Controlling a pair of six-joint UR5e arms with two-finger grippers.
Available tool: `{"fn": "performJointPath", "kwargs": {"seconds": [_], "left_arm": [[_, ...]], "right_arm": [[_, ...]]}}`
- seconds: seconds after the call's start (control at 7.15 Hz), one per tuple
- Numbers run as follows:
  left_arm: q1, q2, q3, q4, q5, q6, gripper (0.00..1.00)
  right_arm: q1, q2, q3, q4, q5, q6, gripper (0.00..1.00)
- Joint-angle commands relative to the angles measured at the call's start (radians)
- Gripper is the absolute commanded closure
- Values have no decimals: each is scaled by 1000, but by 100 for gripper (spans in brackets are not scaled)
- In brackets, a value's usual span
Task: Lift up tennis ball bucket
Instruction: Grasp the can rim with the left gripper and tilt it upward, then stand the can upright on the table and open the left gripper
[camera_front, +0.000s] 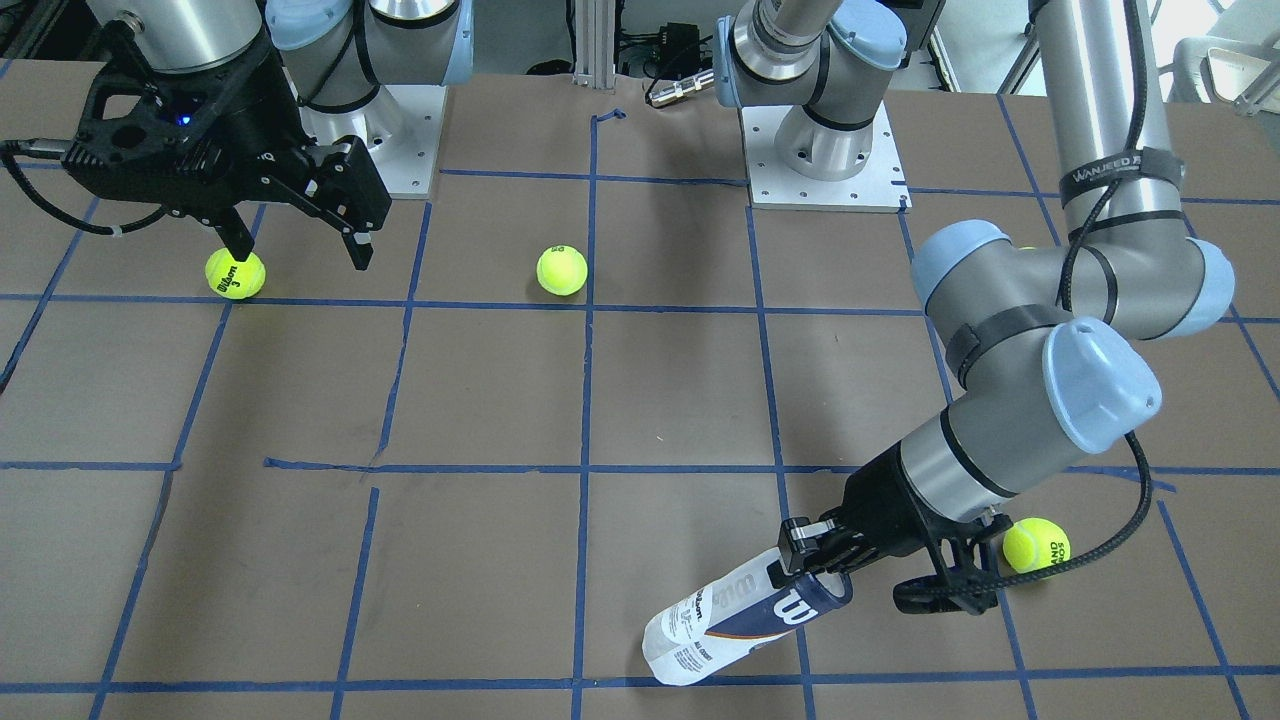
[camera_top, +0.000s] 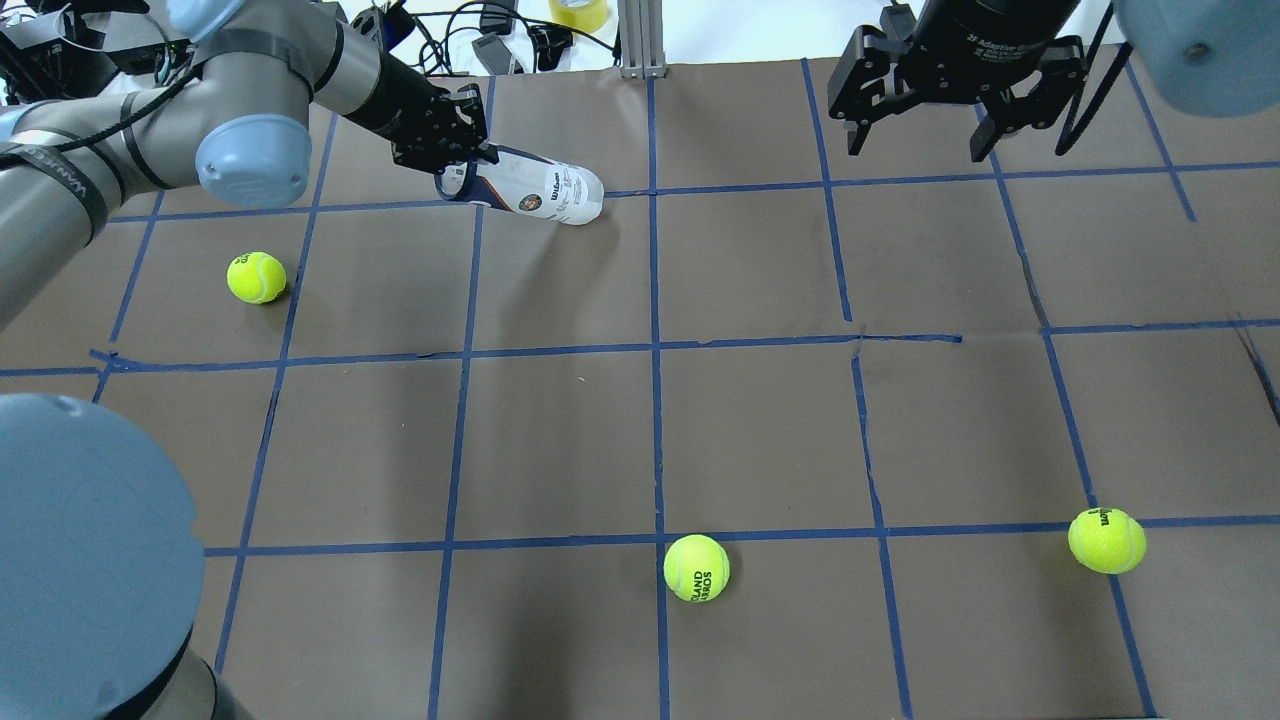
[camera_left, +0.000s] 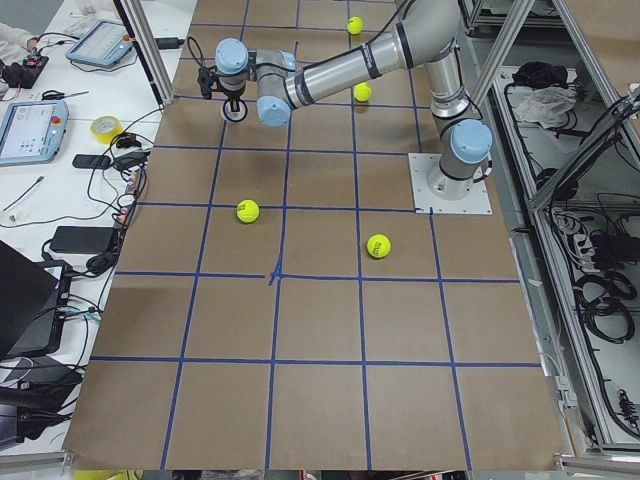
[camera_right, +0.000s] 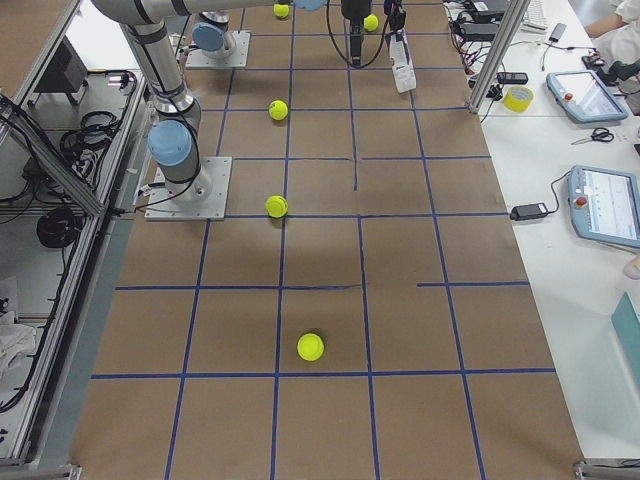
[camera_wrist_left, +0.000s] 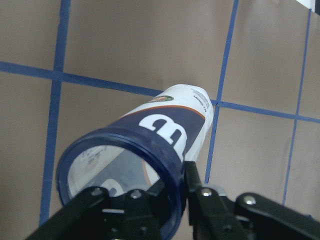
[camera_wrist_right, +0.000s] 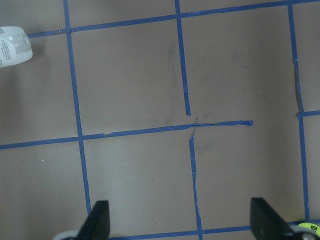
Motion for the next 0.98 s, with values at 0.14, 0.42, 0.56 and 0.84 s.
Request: {"fn": "performJointPath", "kwargs": {"seconds": [0.14,0.42,0.56,0.84], "left_arm": [[-89,37,108,-224,210,5,100],[-206,22,124,-242,408,57,100],[-225,17,124,-246,439,130,100],[-245,11,127,-245,447,153,100]], "right_arm": [[-1,-5,3,2,-6,-5,0],[-3,-6,5,2,-5,-7,0],[-2,-5,5,1,-5,-7,0],[-2,-5,5,1,-2,-7,0]]}}
